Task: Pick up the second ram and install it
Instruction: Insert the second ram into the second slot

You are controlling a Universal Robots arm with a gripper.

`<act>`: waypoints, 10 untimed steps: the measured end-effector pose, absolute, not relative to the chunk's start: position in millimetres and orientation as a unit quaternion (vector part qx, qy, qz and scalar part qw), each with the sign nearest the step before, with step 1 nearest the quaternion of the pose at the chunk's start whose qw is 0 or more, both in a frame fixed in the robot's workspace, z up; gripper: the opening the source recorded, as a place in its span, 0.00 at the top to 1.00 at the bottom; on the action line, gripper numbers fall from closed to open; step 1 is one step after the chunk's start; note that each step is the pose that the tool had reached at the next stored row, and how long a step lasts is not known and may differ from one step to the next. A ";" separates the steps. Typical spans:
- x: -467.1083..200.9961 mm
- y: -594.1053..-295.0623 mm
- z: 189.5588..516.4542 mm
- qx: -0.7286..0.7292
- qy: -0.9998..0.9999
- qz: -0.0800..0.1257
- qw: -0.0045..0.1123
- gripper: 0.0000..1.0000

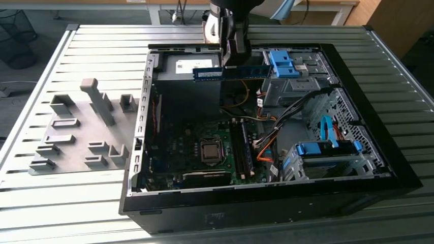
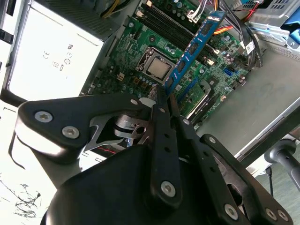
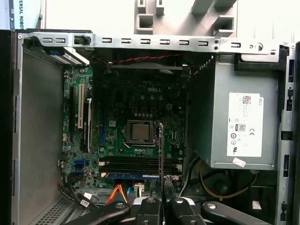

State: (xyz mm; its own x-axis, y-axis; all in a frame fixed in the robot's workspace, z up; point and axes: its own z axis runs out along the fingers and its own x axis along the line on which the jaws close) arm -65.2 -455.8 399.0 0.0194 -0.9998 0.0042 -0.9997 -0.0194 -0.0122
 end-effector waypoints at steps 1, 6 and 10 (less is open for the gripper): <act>-65.2 -455.8 399.0 -0.714 0.700 -0.006 0.003 0.86; -65.2 -455.8 398.9 -0.707 0.707 -0.006 0.003 0.86; -65.2 -455.8 398.8 -0.695 0.719 -0.006 0.002 0.86</act>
State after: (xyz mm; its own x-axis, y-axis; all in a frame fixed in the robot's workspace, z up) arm -65.2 -455.8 398.8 -0.0344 -0.9994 0.0057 -0.9993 0.0344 -0.0122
